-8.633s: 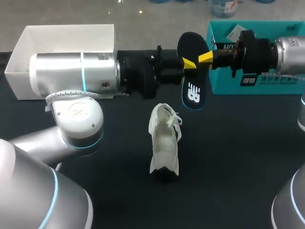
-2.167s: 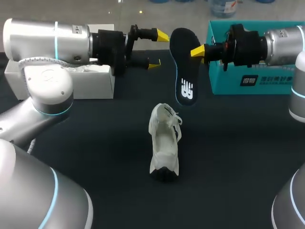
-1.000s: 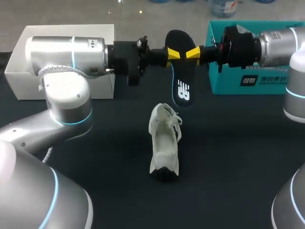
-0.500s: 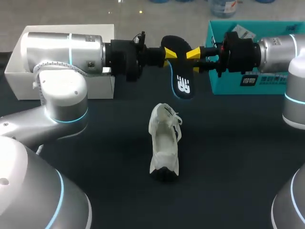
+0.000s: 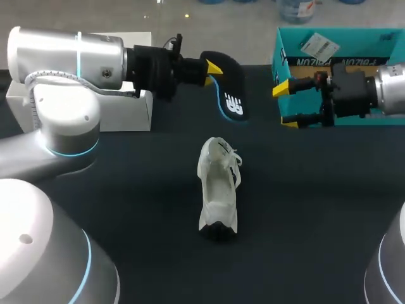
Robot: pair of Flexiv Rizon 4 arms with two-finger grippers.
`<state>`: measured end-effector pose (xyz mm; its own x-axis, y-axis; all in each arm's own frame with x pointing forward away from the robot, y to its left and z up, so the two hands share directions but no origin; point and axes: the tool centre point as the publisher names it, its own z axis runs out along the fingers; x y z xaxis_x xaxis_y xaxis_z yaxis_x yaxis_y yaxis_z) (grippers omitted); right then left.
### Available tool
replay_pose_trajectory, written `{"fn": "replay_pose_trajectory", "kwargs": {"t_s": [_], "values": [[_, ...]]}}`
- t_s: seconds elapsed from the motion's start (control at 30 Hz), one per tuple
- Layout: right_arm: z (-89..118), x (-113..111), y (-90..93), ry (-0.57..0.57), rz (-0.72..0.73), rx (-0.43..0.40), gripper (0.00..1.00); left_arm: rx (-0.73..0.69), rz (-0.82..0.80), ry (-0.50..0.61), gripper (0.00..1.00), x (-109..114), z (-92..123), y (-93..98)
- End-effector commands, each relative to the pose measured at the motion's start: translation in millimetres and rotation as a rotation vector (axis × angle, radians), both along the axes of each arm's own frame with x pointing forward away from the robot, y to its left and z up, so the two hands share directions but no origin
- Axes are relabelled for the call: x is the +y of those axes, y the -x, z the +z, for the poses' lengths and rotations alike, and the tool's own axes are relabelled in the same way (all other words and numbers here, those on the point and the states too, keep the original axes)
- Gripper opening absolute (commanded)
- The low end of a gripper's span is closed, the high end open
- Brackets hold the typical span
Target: Take the shoe out of the shoebox, open the shoe tongue, remove and reinsert the insole, then place the shoe into the shoebox
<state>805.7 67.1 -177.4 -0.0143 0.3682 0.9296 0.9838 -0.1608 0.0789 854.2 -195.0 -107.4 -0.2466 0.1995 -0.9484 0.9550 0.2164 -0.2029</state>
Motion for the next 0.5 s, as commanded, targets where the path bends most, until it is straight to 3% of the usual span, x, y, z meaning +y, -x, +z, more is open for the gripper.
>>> {"fn": "replay_pose_trajectory", "kwargs": {"t_s": [0.03, 0.23, 0.5], "values": [[11.5, -30.6, 46.4, 0.076, -0.102, -0.012, 1.00, 0.004, -0.006, -0.014, 0.00, 4.5, 2.8, 4.5], [14.2, -58.9, 60.1, 0.120, -0.138, 0.016, 1.00, 0.016, -0.007, -0.006, 0.00, 4.1, 4.9, 6.3], [22.0, -77.8, 70.1, 0.159, -0.177, 0.032, 1.00, 0.025, 0.004, 0.014, 0.00, 3.7, 12.2, 5.6]]}}
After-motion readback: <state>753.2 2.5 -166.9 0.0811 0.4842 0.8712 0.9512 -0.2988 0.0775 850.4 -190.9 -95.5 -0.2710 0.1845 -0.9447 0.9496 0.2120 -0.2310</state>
